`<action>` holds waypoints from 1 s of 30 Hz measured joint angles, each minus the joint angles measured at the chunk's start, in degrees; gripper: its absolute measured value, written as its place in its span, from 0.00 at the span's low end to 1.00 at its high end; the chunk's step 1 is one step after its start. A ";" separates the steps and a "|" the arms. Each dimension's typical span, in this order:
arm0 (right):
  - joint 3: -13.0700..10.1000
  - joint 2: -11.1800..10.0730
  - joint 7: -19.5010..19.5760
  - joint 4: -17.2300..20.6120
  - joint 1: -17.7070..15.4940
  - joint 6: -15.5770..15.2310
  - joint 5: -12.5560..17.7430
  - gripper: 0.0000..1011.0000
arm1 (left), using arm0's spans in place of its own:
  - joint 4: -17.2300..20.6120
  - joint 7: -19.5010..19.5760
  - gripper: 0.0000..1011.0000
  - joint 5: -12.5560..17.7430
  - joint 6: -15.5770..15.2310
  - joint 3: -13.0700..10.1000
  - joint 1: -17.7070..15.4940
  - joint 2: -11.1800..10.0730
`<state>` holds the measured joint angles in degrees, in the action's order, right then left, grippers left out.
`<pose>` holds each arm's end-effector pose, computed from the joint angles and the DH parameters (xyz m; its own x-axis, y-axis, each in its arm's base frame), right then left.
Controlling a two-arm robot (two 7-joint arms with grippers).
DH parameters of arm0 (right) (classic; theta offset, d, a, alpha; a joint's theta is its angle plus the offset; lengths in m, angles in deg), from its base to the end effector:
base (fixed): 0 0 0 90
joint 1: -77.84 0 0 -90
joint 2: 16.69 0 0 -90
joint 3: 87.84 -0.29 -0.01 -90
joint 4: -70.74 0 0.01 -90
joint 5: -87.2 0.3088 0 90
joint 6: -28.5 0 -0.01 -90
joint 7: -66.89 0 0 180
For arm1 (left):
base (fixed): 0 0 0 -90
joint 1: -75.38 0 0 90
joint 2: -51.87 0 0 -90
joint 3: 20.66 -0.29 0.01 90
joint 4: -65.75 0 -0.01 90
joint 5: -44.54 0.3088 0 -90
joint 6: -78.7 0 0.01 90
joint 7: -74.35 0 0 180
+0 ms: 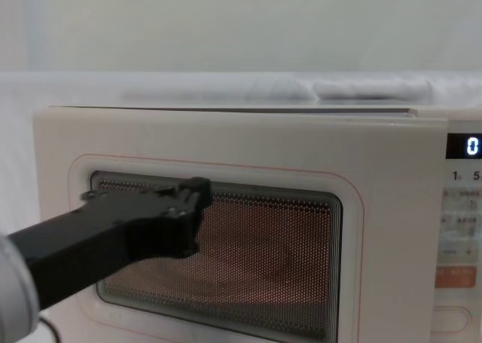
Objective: Press the button to open the microwave door with one hand; close the microwave door with the other hand.
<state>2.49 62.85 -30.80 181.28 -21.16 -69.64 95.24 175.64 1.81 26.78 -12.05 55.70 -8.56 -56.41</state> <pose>0.2795 -0.0323 -0.2327 0.1949 -0.9796 0.0484 0.9793 0.1971 0.0465 0.2811 -0.0102 -0.2356 0.5909 0.8065 0.0198 -0.7966 0.5872 -0.1433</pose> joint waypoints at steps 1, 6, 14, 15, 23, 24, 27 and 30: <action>0.00 0.00 0.00 0.00 0.00 -0.01 0.00 0.99 | -0.76 0.74 0.00 -0.26 -0.59 -0.51 -1.52 -0.35; 0.00 0.00 0.00 0.00 0.00 0.00 0.00 0.99 | -2.23 2.45 0.00 -1.16 -1.92 -1.82 -5.03 -1.39; 0.00 0.00 0.00 0.00 0.00 0.00 0.00 0.99 | -4.57 4.69 0.00 -2.63 -3.41 -3.82 -9.58 -2.79; 0.00 0.00 0.00 0.00 0.00 0.00 0.00 0.99 | -5.32 5.02 0.00 -2.72 -3.67 -4.31 -10.62 -2.91; 0.00 0.00 0.00 0.00 0.00 0.00 0.00 0.99 | -10.02 5.36 0.00 -2.88 -4.04 -7.16 -16.30 -1.93; 0.00 0.00 0.00 0.00 0.00 0.00 0.00 0.99 | -10.37 5.35 0.00 -2.91 -4.02 -7.41 -16.74 -1.74; 0.00 0.00 0.00 0.00 0.00 0.00 0.00 0.99 | -11.78 5.13 0.00 -2.94 -3.91 -8.22 -18.30 -0.98; 0.00 0.00 0.00 0.00 0.00 -0.01 0.00 0.99 | -13.00 4.70 0.00 -2.92 -3.65 -8.94 -19.68 -0.14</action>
<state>2.49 62.85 -30.80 181.28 -21.16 -69.65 95.23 162.64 6.51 23.86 -15.70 46.76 -28.24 -56.55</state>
